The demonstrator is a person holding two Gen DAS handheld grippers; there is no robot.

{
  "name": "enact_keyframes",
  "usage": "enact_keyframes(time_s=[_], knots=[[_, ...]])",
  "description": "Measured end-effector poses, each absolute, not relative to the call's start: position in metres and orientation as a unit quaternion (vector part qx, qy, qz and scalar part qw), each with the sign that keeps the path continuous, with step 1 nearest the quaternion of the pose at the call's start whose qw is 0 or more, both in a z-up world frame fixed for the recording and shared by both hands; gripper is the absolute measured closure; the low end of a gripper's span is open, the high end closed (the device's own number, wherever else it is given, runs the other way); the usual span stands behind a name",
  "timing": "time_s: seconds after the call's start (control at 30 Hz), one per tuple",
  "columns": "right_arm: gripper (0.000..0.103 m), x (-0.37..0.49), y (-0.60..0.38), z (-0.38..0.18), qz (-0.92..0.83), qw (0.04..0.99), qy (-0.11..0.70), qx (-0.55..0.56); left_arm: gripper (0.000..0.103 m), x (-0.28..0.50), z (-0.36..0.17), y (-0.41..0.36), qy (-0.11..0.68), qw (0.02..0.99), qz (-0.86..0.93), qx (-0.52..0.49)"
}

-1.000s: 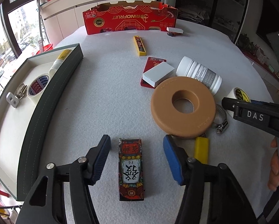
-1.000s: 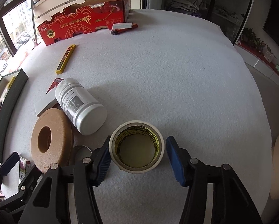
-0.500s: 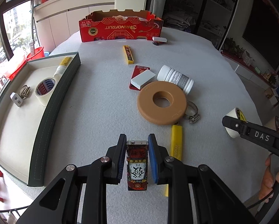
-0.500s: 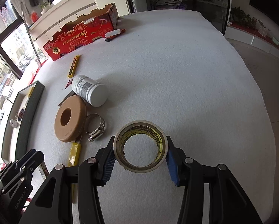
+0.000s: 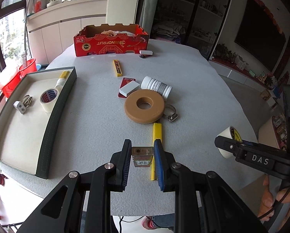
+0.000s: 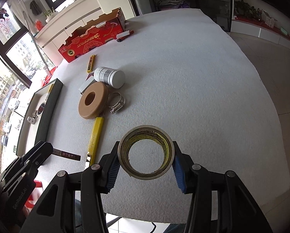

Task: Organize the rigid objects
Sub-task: 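Carry red box and beige tape roll with both grippers over the grey tray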

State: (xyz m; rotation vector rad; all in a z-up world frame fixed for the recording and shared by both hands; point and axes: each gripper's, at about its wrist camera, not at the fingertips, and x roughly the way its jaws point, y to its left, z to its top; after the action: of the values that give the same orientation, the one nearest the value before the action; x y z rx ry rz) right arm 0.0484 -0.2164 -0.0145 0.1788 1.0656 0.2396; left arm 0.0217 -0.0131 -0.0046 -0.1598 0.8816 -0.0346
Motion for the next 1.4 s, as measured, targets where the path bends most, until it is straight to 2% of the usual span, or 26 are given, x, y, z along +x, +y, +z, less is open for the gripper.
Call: enact_keyframes(time_s=[0.5, 0.97, 1.4], knots=[[0.053, 0.033, -0.143, 0.021, 0.174, 0.857, 0.483, 0.050, 0.077, -0.010, 0.033, 0.049, 0.375, 0.919, 0.013, -0.123], [0.053, 0.035, -0.077, 0.039, 0.223, 0.851, 0.476, 0.008, 0.077, -0.026, 0.045, 0.130, 0.343, 0.920, 0.079, -0.175], [0.053, 0.036, -0.006, 0.060, 0.292, 0.840, 0.458, -0.015, 0.077, -0.037, 0.082, 0.202, 0.297, 0.928, 0.147, -0.167]])
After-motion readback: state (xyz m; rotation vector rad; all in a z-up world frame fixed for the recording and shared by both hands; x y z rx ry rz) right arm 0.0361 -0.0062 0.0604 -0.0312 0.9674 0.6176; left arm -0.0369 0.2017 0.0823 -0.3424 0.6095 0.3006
